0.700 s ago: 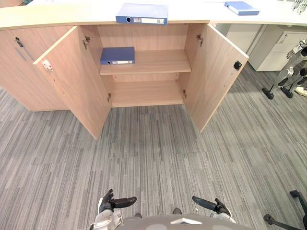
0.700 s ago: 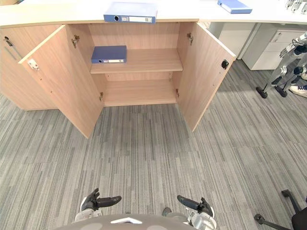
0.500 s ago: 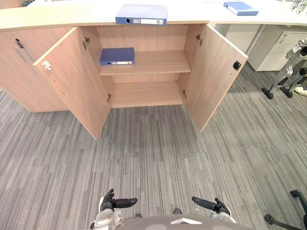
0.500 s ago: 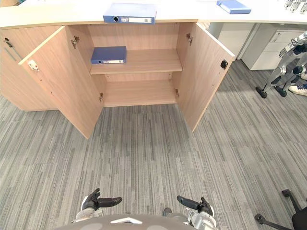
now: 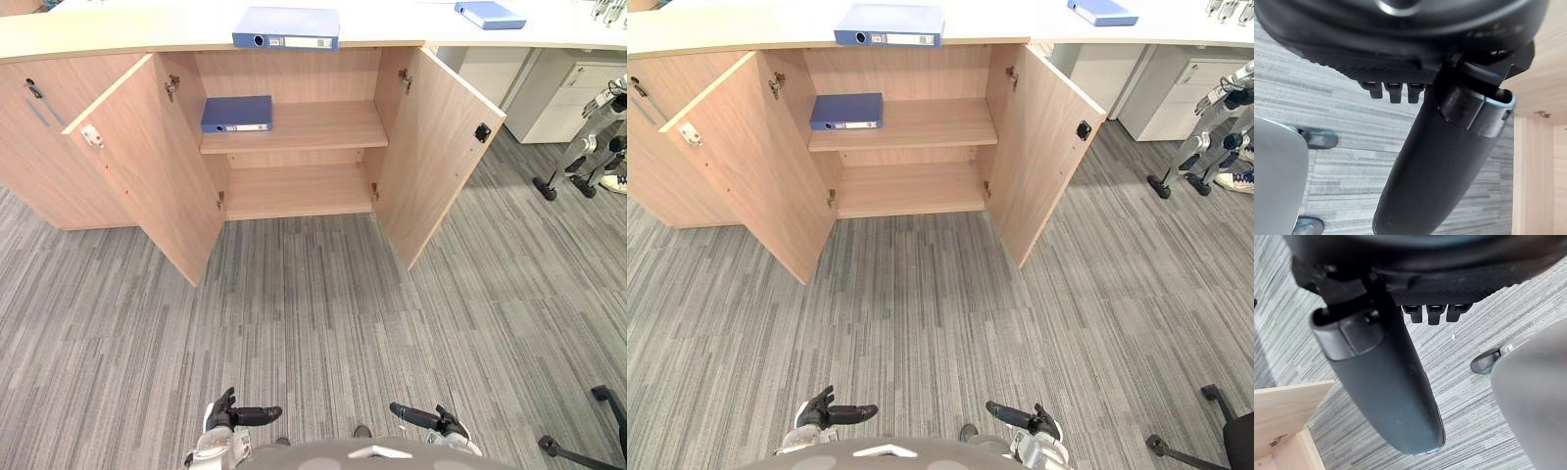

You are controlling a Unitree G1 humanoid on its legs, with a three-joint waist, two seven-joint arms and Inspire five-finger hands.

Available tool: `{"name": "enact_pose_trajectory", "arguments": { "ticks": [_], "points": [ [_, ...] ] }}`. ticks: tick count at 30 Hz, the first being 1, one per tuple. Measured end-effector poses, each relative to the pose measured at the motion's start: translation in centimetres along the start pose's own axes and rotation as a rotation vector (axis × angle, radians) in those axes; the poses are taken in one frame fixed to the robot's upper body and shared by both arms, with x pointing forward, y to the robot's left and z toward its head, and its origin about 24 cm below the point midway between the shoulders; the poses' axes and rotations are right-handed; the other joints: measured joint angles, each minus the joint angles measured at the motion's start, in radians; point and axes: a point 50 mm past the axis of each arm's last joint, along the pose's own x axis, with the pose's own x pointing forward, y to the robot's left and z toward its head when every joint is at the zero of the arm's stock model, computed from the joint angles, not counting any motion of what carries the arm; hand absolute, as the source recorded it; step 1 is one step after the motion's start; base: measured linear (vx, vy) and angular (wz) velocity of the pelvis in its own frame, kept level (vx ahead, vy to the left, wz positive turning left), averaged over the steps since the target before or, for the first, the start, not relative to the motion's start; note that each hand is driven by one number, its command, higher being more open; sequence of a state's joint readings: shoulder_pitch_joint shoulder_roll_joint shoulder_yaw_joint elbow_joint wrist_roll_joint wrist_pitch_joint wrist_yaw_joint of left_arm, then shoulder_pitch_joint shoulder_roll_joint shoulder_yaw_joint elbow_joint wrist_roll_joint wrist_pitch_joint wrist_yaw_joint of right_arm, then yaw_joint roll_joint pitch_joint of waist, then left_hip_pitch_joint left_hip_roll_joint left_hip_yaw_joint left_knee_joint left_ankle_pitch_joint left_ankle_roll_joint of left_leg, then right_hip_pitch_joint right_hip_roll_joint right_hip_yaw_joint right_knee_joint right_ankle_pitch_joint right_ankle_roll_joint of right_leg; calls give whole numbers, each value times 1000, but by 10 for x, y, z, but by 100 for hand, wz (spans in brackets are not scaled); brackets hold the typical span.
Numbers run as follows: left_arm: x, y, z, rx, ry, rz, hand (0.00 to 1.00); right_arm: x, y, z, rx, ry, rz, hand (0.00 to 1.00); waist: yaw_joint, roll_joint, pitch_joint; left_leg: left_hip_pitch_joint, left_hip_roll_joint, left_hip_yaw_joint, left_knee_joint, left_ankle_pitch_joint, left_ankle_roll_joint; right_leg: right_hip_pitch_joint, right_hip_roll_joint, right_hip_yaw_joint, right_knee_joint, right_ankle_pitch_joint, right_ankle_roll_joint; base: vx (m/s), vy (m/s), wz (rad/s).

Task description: Walk over to the cabinet, pick up the folder, carry it to the office cabinet, place the folder inside the office cabinet, then close the office cabinet door

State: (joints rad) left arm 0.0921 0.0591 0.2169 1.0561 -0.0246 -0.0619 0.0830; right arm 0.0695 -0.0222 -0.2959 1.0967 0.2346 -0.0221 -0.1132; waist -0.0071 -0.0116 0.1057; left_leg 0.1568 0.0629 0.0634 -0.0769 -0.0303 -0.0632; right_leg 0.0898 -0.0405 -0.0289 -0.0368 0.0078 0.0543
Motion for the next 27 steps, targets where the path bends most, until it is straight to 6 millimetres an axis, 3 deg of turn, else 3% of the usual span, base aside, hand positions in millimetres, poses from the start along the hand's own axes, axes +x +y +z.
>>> {"name": "enact_pose_trajectory", "arguments": {
  "ticks": [16, 19, 21, 23, 26, 27],
  "points": [
    [1, -1, 3, 51, -12, -9, 100, 0, -1, 1, -2, 1, -1, 100, 2, -3, -1, -8, 2, 31, -3, -10, 3, -18, 6, 28, -1, 0, 0, 1, 1, -4],
    [1, 0, 6, 52, -18, -8, 100, 1, 1, 3, -3, -2, 3, 100, 4, -6, 0, -27, 2, 52, 17, -30, 9, -37, 7, 48, -1, 0, 0, 29, 13, -21],
    [2, -1, 10, 52, -29, -8, 100, 1, 4, 7, -4, -10, 9, 100, 8, -7, 13, -64, 2, 70, 88, -77, 15, -56, 4, 67, 13, -6, 6, 57, 31, -25],
    [3, -1, 12, 53, -33, -11, 100, 2, 4, 9, -4, -15, 10, 100, 8, -6, 20, -84, 2, 75, 126, -104, 20, -72, 2, 72, 38, -23, 11, 57, 41, -12],
    [4, -4, 19, 59, -52, -19, 100, 2, 6, 15, 7, -35, 12, 100, 9, -6, 46, -120, -12, 80, 226, -176, 39, -151, -19, 78, 224, -130, 37, 94, 70, -5],
    [4, -5, 21, 58, -56, -23, 100, 2, 6, 18, 19, -42, 12, 100, 9, -4, 58, -119, -21, 84, 250, -196, 43, -189, -31, 67, 328, -166, 60, 124, 123, -4]
  ]
}}
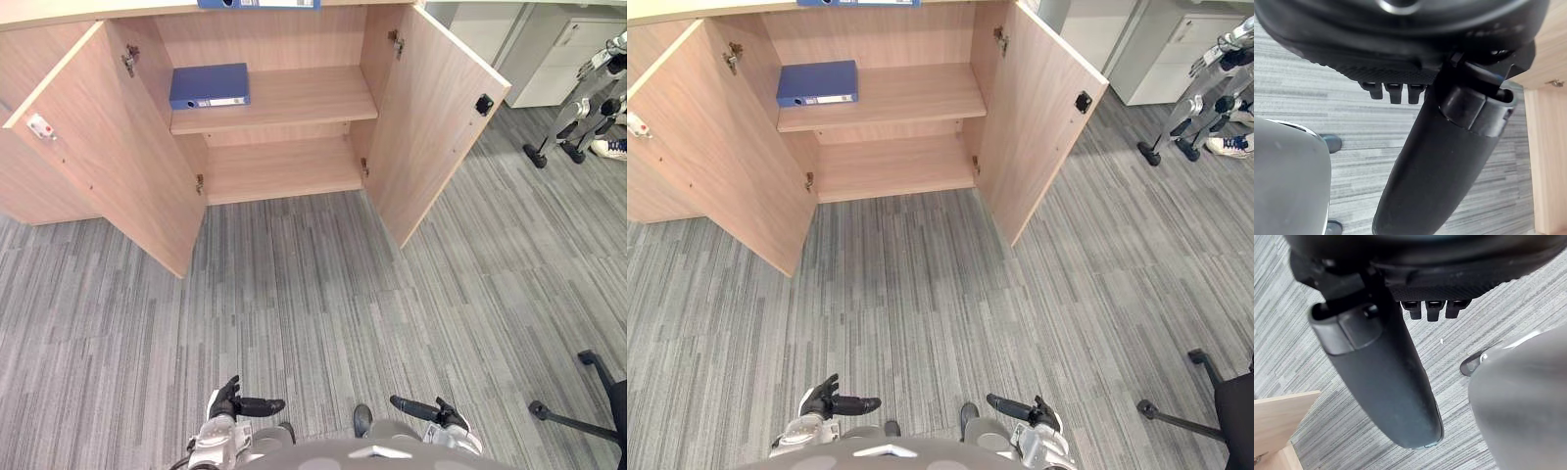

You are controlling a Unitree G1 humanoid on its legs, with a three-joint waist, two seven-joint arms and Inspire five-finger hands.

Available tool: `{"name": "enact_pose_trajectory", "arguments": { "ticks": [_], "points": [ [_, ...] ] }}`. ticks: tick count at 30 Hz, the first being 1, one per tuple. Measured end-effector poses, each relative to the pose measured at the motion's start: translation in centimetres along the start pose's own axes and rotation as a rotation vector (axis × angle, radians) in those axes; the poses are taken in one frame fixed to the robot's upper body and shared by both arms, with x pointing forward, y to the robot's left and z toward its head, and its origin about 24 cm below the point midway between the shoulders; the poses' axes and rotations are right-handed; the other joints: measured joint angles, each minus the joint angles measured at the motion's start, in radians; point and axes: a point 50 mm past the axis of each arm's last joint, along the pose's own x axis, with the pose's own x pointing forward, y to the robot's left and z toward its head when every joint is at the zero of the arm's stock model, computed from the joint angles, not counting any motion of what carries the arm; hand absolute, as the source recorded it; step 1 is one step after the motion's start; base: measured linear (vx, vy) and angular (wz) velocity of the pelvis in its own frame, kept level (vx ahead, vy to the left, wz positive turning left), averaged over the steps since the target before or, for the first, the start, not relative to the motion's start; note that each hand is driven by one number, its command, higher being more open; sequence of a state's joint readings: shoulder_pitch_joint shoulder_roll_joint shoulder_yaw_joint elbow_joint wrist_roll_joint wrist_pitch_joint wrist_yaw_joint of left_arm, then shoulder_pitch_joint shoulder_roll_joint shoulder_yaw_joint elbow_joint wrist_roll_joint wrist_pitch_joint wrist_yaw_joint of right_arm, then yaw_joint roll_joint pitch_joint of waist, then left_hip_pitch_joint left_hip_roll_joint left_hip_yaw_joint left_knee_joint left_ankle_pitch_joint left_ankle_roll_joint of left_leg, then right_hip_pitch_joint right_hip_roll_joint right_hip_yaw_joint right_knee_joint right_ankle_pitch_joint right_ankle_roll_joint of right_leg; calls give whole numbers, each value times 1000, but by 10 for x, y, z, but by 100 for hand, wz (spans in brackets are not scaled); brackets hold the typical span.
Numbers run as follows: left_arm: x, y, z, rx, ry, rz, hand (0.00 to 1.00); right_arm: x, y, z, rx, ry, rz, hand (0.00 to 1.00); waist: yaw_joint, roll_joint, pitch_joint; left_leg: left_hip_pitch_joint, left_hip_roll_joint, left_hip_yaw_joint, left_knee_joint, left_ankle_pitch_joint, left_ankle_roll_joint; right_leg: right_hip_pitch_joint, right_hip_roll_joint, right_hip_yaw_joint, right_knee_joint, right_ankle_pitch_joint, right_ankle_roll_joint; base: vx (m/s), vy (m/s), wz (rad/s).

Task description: Walk over to the cabinet, pick up the folder, carry it to the office cabinet, place the folder inside the office cabinet, then close the office cabinet door

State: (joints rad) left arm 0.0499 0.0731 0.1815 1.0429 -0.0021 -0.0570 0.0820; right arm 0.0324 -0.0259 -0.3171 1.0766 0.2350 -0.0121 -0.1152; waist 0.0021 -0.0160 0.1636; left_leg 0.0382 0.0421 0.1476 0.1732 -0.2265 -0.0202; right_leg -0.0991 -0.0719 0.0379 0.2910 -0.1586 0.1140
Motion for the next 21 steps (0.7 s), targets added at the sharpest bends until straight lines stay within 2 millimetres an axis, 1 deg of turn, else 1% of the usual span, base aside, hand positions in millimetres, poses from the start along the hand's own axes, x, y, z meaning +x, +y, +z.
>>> {"name": "enact_pose_trajectory", "arguments": {
  "ticks": [1, 3, 4, 5, 6, 7, 8, 9, 10, 11, 12, 13, 14, 15, 16, 17, 18, 19, 20, 21],
  "points": [
    [0, -1, 0, -1, -1, -2, 100, 0, 0, 3, 14, -11, -1, 100, 0, 5, 5, 4, -6, 8, 14, -10, 2, -44, -10, -14, 104, -13, 13, 105, 117, -1],
    [0, 0, 2, -6, -8, 0, 100, 0, 2, 6, 23, -27, 5, 100, 1, 2, 18, 28, -16, 26, 15, -11, 2, -94, -33, -40, 255, -12, 13, 154, 131, 13],
    [0, 0, 3, -13, -13, 5, 100, 0, 3, 8, 27, -40, 9, 100, 0, 6, 31, 69, -15, 27, 2, -27, 25, -141, -39, -60, 387, 3, 1, 186, 120, 14],
    [0, 0, 4, -14, -16, 6, 100, 0, 3, 10, 25, -49, 9, 100, 0, 13, 37, 83, -15, 23, -6, -35, 32, -168, -37, -74, 442, -5, -12, 205, 78, 7],
    [1, 2, 4, -15, -15, 18, 100, 0, 5, 12, 24, -54, 16, 100, 0, 4, 37, 106, -9, 20, -20, -44, 36, -193, -31, -93, 460, -63, -28, 167, 31, 2],
    [1, 4, 5, -14, -16, 23, 100, 0, 6, 12, 23, -58, 18, 100, 0, 5, 38, 114, -4, 18, -29, -46, 34, -208, -21, -103, 449, -79, -35, 224, -12, 7],
    [1, 4, 6, -16, -19, 28, 100, 0, 9, 17, 25, -75, 26, 100, -5, 11, 42, 125, 12, 10, -53, -46, 33, -246, 7, -128, 413, -94, -57, 260, -74, 17],
    [2, 2, 8, -23, -20, 22, 100, 1, 9, 21, 34, -87, 24, 100, -11, 25, 51, 137, 33, 2, -76, -47, 32, -284, 45, -147, 356, -94, -67, 283, -100, 21],
    [2, 0, 9, -24, -19, 17, 100, 1, 9, 25, 32, -98, 23, 100, -14, 34, 56, 143, 46, -2, -87, -47, 31, -299, 64, -154, 311, -86, -72, 334, -143, 34],
    [2, -2, 8, -23, -11, 13, 100, 1, 7, 27, 18, -110, 22, 100, -20, 37, 60, 157, 55, -15, -103, -45, 27, -301, 90, -151, 173, -33, -82, 503, -224, 59],
    [3, 0, 7, -22, -8, 13, 100, 1, 4, 21, 19, -95, 14, 100, -27, 16, 59, 181, 42, -36, -111, -51, -1, -285, 75, -145, 103, 110, -129, 539, -230, 65],
    [2, -8, 8, -31, -7, -1, 100, 1, 2, 24, 37, -99, 10, 100, -30, 34, 70, 203, 56, -47, -113, -59, -17, -278, 82, -168, 133, 85, -137, 473, -195, 64],
    [2, -15, 7, -43, -7, -19, 100, 2, 1, 28, 29, -115, 3, 100, -29, 53, 74, 205, 76, -47, -102, -37, -56, -270, 84, -180, 162, 45, -150, 358, -150, 37],
    [1, -19, 5, -62, 0, -28, 100, 1, 3, 28, 27, -121, 8, 100, -28, 55, 74, 194, 77, -43, -51, -18, -85, -254, 82, -190, 176, 9, -163, 430, -196, 31],
    [1, -19, 4, -75, 3, -30, 100, 1, 5, 27, 34, -120, 16, 100, -28, 56, 74, 175, 84, -45, 10, -15, -90, -236, 83, -196, 172, -3, -172, 528, -251, 31],
    [1, -17, 6, -97, 0, -23, 100, 0, 8, 27, 33, -123, 26, 100, -30, 55, 75, 90, 104, -45, 233, -8, -94, -181, 84, -204, 137, -18, -176, 530, -243, 33],
    [1, -15, 8, -128, -14, -11, 100, 0, 10, 26, 33, -120, 30, 100, -25, 54, 76, -19, 143, -46, 496, 2, -94, -112, 94, -208, 91, -22, -181, 432, -196, 29],
    [1, -13, 9, -145, -22, -1, 100, 0, 11, 26, 33, -119, 34, 100, -22, 53, 77, -65, 163, -39, 610, 2, -94, -79, 101, -208, 72, -23, -183, 392, -179, 8],
    [1, -13, 13, -166, -39, 5, 100, -1, 13, 26, 28, -125, 41, 100, -9, 50, 79, -145, 206, -8, 770, 0, -91, -19, 110, -207, 42, -26, -188, 326, -144, -11],
    [1, -13, 18, -170, -61, 5, 100, -1, 18, 28, 16, -136, 54, 100, -1, 45, 82, -208, 233, 22, 842, -5, -82, 28, 113, -201, 15, -32, -197, 349, -131, -25]
  ]
}}
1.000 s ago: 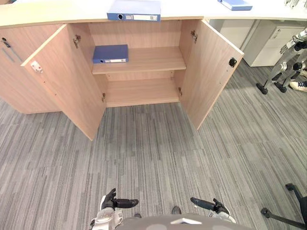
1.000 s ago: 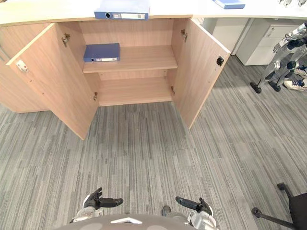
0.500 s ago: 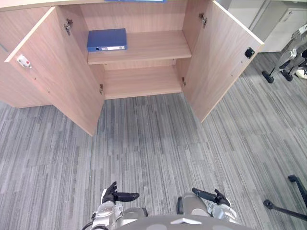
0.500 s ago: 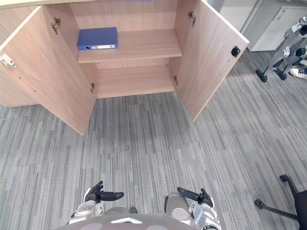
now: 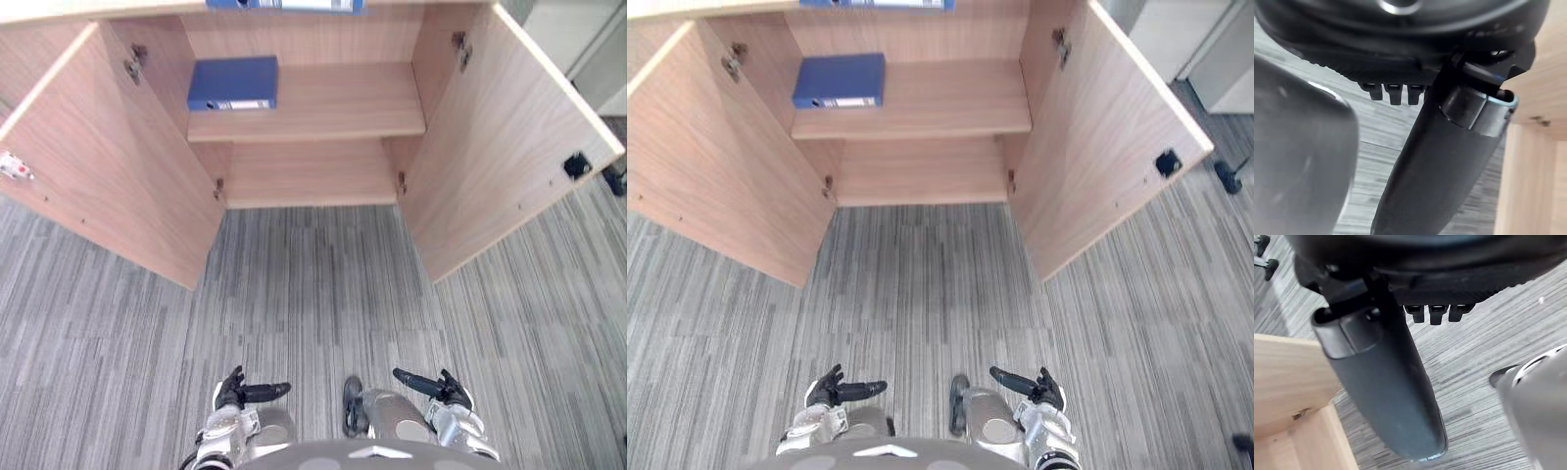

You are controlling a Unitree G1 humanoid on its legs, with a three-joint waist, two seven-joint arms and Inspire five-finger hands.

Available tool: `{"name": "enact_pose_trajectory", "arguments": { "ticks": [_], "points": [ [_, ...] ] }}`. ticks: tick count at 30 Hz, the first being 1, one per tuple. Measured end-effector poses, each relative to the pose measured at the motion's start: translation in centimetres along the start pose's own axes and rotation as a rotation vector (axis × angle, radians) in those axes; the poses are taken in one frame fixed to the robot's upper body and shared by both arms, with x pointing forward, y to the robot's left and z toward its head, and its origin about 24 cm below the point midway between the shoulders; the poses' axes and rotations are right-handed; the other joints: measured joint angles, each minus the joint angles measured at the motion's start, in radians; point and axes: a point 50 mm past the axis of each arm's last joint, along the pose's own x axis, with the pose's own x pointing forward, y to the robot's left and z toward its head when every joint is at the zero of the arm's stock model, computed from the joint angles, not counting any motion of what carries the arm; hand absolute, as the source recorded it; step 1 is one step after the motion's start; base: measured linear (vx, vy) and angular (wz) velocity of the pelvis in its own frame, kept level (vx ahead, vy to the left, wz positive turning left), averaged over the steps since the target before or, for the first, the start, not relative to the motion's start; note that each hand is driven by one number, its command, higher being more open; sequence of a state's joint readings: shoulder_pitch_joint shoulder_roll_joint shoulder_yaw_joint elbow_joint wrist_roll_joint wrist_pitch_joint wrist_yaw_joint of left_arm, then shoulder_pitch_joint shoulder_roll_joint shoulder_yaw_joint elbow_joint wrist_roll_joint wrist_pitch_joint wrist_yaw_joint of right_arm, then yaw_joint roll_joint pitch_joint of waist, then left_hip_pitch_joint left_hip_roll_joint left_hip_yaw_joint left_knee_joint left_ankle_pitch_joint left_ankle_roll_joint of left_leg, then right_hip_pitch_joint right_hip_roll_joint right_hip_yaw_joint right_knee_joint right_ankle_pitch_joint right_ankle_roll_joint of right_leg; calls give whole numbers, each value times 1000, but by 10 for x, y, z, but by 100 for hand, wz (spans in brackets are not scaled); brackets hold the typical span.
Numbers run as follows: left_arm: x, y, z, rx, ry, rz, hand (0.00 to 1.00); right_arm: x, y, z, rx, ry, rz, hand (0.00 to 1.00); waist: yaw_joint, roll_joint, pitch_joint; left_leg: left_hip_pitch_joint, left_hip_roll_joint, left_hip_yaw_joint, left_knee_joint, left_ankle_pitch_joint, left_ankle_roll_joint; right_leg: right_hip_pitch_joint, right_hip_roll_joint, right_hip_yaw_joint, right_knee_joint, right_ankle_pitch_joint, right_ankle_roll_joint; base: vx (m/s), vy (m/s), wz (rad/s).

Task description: Walk over to the cabinet, pick up the folder, carry it to the office cabinet, place the folder inside the office cabinet, then close the office cabinet door

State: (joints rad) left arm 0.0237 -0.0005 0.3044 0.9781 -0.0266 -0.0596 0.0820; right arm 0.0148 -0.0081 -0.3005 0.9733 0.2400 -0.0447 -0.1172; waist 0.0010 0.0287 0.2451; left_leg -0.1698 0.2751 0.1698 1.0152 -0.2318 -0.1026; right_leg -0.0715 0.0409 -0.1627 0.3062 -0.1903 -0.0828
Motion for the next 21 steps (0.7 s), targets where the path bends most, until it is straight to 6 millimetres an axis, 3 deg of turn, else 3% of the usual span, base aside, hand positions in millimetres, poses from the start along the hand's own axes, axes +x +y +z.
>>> {"name": "enact_pose_trajectory", "arguments": {
  "ticks": [3, 5, 8, 10, 12, 14, 16, 18, 21],
  "points": [
    [0, -3, 8, -6, -35, -7, 100, -1, 7, 3, 0, -15, 21, 100, 20, -3, -1, -103, 17, 64, -48, -15, 26, 64, 1, 33, -65, -7, 0, 228, -16, -33],
    [0, -5, 10, -8, -46, -13, 100, -2, 12, -1, 14, -1, 29, 100, 34, -4, 0, -128, 5, 128, -210, -30, 39, 119, -12, 59, -99, -12, 10, 270, 83, -38],
    [1, -6, 12, -5, -51, -13, 100, -3, 16, -5, 27, 10, 33, 100, 44, -21, -9, -132, -58, 134, -535, 17, 40, 173, -48, 83, -136, -36, 51, 297, 166, -23],
    [0, -4, 8, -2, -36, -8, 100, -4, 17, -9, 28, 24, 29, 100, 48, -21, -29, -128, -85, 122, -628, 134, 69, 192, -66, 107, -153, -57, 85, 370, 238, -28],
    [1, 3, 9, 23, -38, 7, 100, -8, 21, -20, 43, 54, 34, 100, 49, -61, -58, -111, -130, 157, -607, 93, 99, 188, -125, 126, -119, -73, 108, 389, 239, -24],
    [1, 5, 5, 30, -22, 12, 100, -8, 22, -21, 42, 61, 36, 100, 56, -69, -61, -50, -146, 191, -596, 44, 113, 156, -157, 146, 41, -83, 124, 510, 340, -39],
    [1, 6, 2, 39, -6, 13, 100, -8, 23, -19, 29, 51, 50, 100, 54, -73, -64, 24, -168, 211, -602, 5, 129, 52, -189, 157, 336, -51, 164, 447, 323, -34],
    [1, 5, 0, 42, 6, 10, 100, -7, 28, -9, 21, 11, 78, 100, 47, -70, -65, 114, -182, 222, -625, -37, 134, -108, -202, 182, 658, -47, 167, 384, 202, -11],
    [0, 3, -1, 38, 8, 8, 100, -7, 30, -3, 23, -24, 89, 100, 40, -64, -70, 215, -184, 218, -711, -52, 115, -231, -180, 133, 677, -78, 144, 391, 25, 9]
  ]
}}
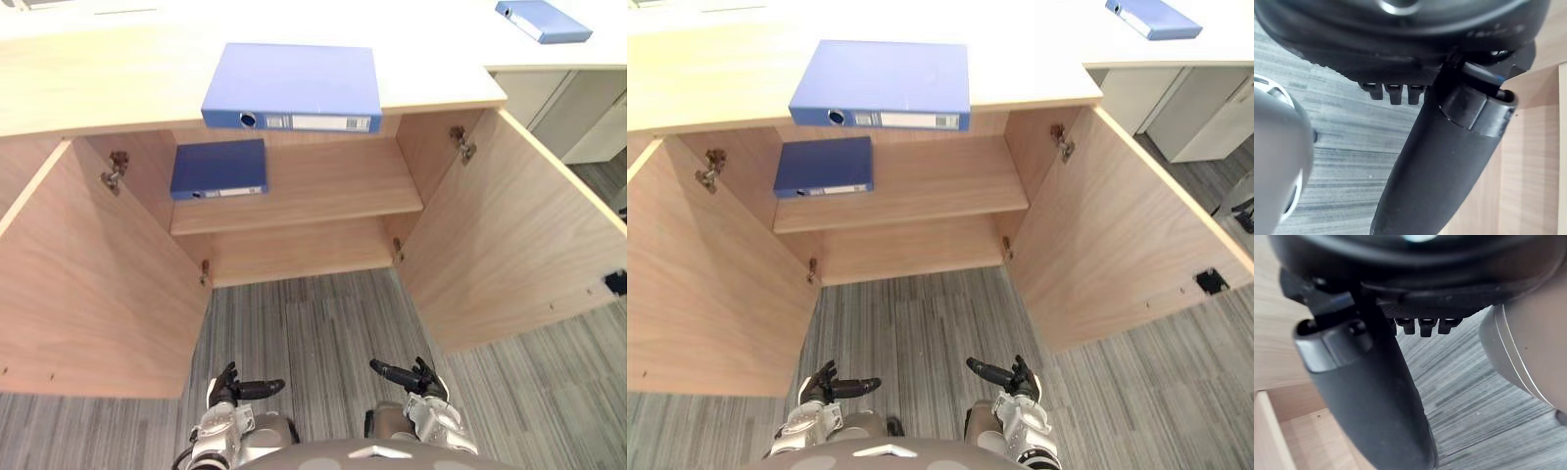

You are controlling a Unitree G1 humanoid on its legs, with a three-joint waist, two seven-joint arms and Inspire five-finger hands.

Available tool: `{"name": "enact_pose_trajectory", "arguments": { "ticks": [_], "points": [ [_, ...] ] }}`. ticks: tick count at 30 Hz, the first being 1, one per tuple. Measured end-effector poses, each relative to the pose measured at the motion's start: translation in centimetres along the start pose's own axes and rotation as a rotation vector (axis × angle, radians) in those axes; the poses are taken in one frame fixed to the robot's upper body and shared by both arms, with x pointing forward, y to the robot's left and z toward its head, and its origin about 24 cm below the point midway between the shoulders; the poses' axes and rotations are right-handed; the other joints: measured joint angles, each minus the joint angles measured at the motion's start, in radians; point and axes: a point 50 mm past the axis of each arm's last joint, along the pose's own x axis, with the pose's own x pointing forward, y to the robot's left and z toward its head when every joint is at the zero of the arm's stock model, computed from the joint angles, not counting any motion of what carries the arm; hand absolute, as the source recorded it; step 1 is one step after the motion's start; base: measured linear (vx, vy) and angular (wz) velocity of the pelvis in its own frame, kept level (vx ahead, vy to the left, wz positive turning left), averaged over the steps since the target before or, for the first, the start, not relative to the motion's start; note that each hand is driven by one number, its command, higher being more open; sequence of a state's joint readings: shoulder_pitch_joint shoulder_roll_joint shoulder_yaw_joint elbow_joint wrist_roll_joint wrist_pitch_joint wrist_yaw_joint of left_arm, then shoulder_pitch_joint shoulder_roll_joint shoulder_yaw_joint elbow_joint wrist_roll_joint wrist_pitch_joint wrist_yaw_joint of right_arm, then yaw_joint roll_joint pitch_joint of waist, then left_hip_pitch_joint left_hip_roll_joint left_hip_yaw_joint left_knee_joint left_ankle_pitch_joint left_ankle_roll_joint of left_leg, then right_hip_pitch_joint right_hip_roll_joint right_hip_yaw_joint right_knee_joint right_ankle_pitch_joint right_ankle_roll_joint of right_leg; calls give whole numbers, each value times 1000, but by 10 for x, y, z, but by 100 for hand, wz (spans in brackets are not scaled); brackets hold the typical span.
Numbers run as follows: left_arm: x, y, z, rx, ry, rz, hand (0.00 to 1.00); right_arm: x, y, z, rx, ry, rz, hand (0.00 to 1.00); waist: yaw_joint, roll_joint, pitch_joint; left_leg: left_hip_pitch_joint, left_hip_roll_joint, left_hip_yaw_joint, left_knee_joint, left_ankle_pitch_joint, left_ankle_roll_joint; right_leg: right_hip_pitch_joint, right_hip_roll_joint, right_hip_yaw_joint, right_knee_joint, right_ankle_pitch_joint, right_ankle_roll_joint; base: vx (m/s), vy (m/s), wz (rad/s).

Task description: Walk over to the cabinet, pick up the folder, carry it to the office cabinet, place the folder inside the office cabinet, then close the office cabinet door

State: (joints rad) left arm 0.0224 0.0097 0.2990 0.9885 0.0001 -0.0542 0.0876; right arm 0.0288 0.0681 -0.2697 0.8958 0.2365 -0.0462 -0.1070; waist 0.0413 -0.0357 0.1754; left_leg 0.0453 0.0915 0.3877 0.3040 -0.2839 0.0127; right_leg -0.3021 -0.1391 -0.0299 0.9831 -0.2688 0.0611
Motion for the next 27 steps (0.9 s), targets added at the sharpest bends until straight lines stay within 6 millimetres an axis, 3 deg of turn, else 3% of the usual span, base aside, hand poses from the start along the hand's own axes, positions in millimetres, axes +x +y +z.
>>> {"name": "enact_pose_trajectory", "arguments": {
  "ticks": [2, 4, 5, 7, 8, 10, 11, 13, 15, 17, 18, 19, 20, 21, 23, 27],
  "points": [
    [0, -1, -1, -4, 5, 0, 100, 0, 0, 2, 3, -10, 0, 100, -6, 1, -1, 59, 8, -14, -42, -2, -10, -49, 29, -42, -101, -17, -19, 458, -111, 25],
    [-1, -4, -4, -6, 14, -6, 100, 1, 1, 2, 2, -6, 1, 100, -24, 4, -3, 118, 13, -46, -90, -1, -26, -65, 71, -46, -332, 8, -22, 531, -193, 54],
    [-1, -7, -6, -10, 27, -14, 100, 0, -2, -4, 0, 17, -5, 100, -29, -5, -10, 139, 0, -84, -105, -11, -66, -44, 78, -43, -437, 105, -80, 503, -183, 54],
    [-4, -24, -11, -32, 43, -49, 100, 4, -18, 4, -3, 8, -53, 100, -18, 61, -27, 145, 49, -115, -108, -1, -88, -26, 112, -77, -429, 69, -98, 430, -155, 32],
    [-4, -26, -11, -36, 44, -55, 100, 4, -19, 3, 2, 14, -60, 100, -20, 67, -28, 147, 56, -122, -103, 8, -90, -16, 112, -88, -427, 56, -104, 435, -193, 41],
    [-4, -31, -9, -31, 41, -70, 100, 4, -23, 0, 5, 31, -74, 100, -26, 67, -23, 130, 86, -153, 3, 36, -107, 57, 113, -127, -460, 35, -122, 404, -221, 62],
    [-3, -33, -4, -33, 26, -79, 100, 3, -24, -4, 4, 49, -79, 100, -32, 54, -15, 49, 124, -185, 230, 37, -133, 149, 113, -152, -531, 33, -124, 353, -199, 68],
    [-3, -35, 0, -41, 7, -82, 100, 2, -22, -7, -8, 59, -70, 100, -26, 44, -16, -42, 169, -113, 418, 23, -126, 225, 113, -169, -595, 33, -124, 242, -108, 37],
    [-3, -35, 0, -44, 8, -82, 100, 2, -22, -9, -7, 70, -71, 100, -23, 44, -19, -88, 187, -62, 397, 7, -100, 263, 113, -168, -630, 33, -124, 136, 25, -1],
    [-2, -34, 0, -56, 11, -74, 100, 1, -21, -11, -3, 79, -70, 100, -21, 50, -23, -116, 186, -59, 324, 4, -100, 277, 109, -164, -641, 33, -122, 95, 101, -14],
    [-2, -32, 0, -65, 14, -65, 100, 1, -21, -11, -1, 82, -69, 100, -20, 51, -24, -120, 174, -61, 220, 25, -83, 285, 102, -156, -643, 31, -106, 100, 175, -20],
    [-2, -32, -2, -67, 19, -65, 100, 1, -22, -10, -2, 79, -74, 100, -20, 64, -32, -123, 158, -72, 102, 114, -71, 285, 103, -148, -639, 26, -85, 124, 217, -21],
    [-3, -31, -4, -69, 25, -61, 100, 1, -23, -11, 0, 82, -75, 100, -19, 66, -37, -117, 150, -75, 82, 106, -76, 284, 99, -136, -636, 21, -74, 133, 193, -9],
    [-3, -28, -5, -70, 26, -48, 100, 0, -23, -14, 10, 91, -78, 100, -20, 46, -49, -87, 118, -68, 22, 110, -80, 284, 79, -126, -648, 29, -56, 112, 148, -3],
    [-3, -25, -5, -70, 27, -39, 100, -1, -23, -19, 17, 103, -81, 100, -15, 30, -60, -66, 93, -52, -19, 118, -74, 292, 58, -116, -670, 40, -39, 109, 171, -4],
    [-5, -22, -12, -68, 45, -33, 100, -3, -25, -23, 29, 114, -90, 100, -14, 32, -78, 8, 55, -21, -98, 130, -63, 350, 39, -94, -740, 66, -11, 61, 146, -15]
  ]
}}
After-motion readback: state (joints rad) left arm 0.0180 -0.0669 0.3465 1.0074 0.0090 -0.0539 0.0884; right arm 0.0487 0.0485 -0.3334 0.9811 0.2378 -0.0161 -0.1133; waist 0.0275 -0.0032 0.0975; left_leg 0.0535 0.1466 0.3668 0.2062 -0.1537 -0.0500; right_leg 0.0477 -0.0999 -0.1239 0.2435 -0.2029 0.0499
